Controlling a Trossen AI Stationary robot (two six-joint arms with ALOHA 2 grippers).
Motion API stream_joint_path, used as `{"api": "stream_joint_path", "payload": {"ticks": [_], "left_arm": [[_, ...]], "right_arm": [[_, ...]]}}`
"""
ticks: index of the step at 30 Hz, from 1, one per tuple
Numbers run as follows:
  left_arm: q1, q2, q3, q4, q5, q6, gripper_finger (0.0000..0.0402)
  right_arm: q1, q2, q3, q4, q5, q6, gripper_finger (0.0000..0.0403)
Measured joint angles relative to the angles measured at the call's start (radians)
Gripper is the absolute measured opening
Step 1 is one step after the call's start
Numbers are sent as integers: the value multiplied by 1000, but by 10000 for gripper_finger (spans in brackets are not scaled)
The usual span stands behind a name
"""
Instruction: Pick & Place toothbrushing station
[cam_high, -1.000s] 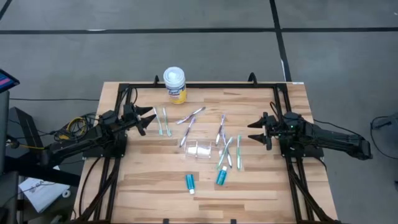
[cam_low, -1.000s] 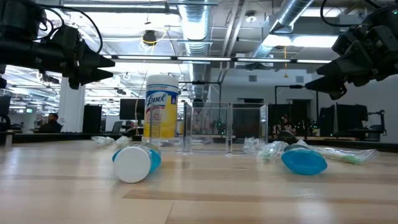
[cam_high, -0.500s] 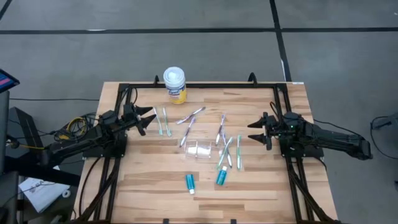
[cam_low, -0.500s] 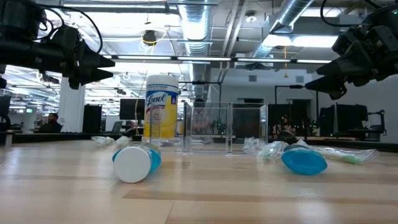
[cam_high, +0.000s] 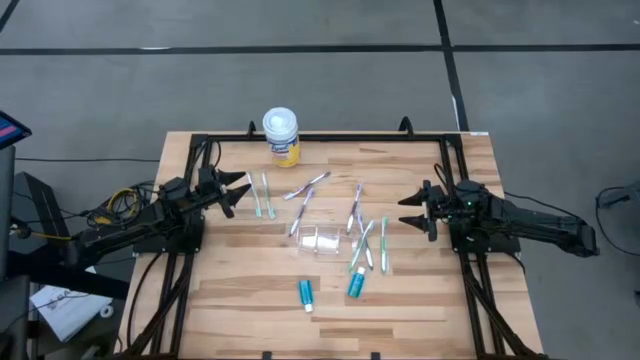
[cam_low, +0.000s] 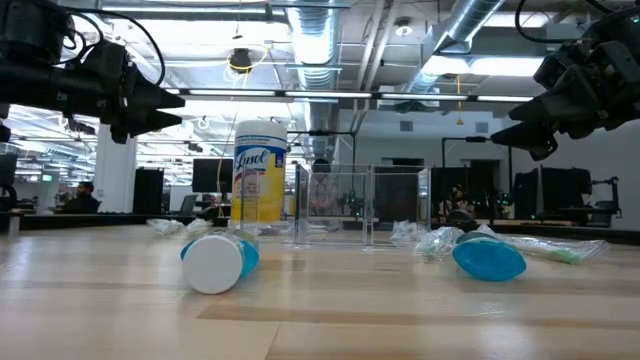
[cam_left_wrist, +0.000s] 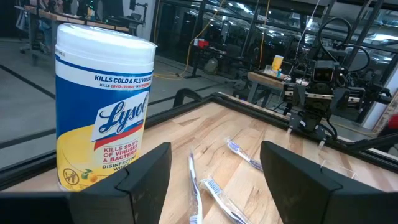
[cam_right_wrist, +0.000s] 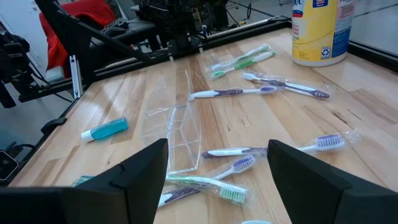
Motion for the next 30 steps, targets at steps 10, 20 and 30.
{"api": "stream_joint_path", "payload": {"ticks": [10,20,30], "left_arm": [[0,0,0,0,-4,0,241],[0,5,0,10,-42,42,241],[0,5,0,79,-101,43,241]], "right_arm": [[0,0,0,0,0,0,265],[0,0,0,0,0,0,265],[0,0,0,0,0,0,265]]}}
